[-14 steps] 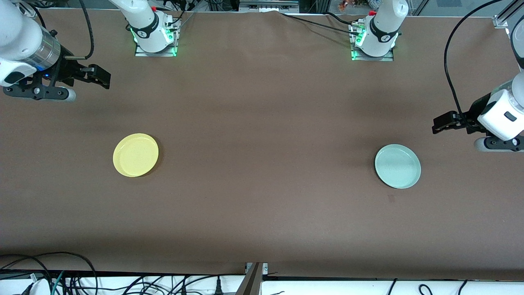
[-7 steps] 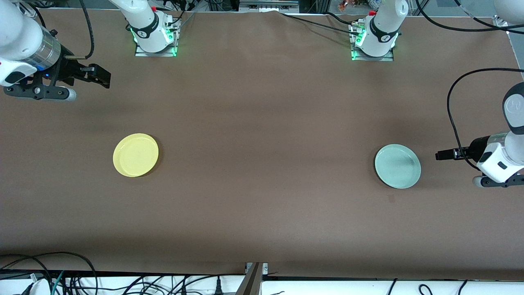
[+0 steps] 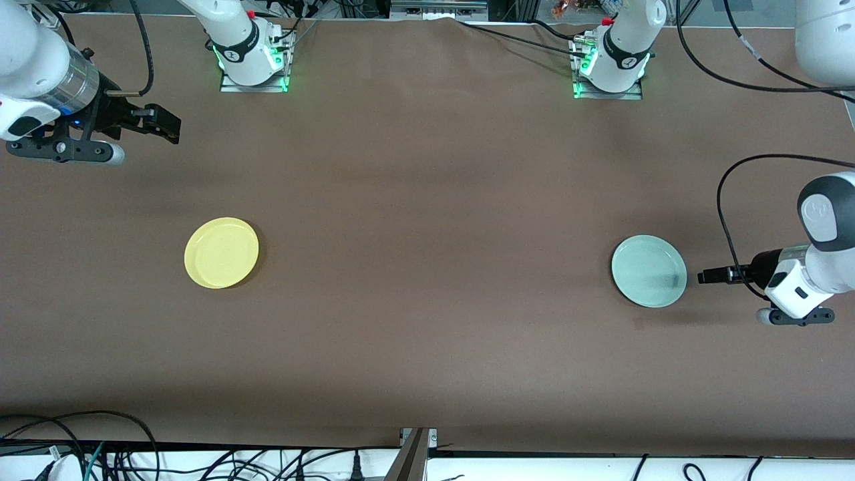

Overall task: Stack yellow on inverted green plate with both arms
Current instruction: 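Lower the left gripper onto the rim of the green plate, then grasp the green plate rim with the left gripper and lift it, then carry the green plate toward the table middle and flip it over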

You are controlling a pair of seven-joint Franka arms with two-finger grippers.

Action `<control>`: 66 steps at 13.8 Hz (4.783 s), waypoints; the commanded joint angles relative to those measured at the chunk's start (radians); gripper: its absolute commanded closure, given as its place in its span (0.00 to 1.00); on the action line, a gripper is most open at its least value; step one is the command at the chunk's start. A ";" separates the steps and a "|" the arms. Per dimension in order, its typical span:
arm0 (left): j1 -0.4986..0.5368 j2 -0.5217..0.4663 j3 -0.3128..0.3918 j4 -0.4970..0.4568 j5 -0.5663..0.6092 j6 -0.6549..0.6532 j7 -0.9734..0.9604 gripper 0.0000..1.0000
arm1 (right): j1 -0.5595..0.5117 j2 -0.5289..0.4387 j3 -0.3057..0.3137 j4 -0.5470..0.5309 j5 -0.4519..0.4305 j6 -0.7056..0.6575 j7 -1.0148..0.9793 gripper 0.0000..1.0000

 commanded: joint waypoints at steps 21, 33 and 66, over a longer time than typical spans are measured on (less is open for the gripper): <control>0.078 0.020 0.000 -0.332 -0.369 0.344 0.539 0.57 | 0.000 -0.012 0.009 0.007 0.003 -0.026 0.018 0.00; 0.051 -0.001 -0.003 -0.312 -0.349 0.340 0.542 1.00 | -0.002 -0.012 0.008 0.007 0.005 -0.027 0.018 0.00; -1.029 0.144 -0.018 0.148 1.396 -0.065 -0.519 1.00 | -0.002 -0.011 0.004 0.007 0.007 -0.032 0.013 0.00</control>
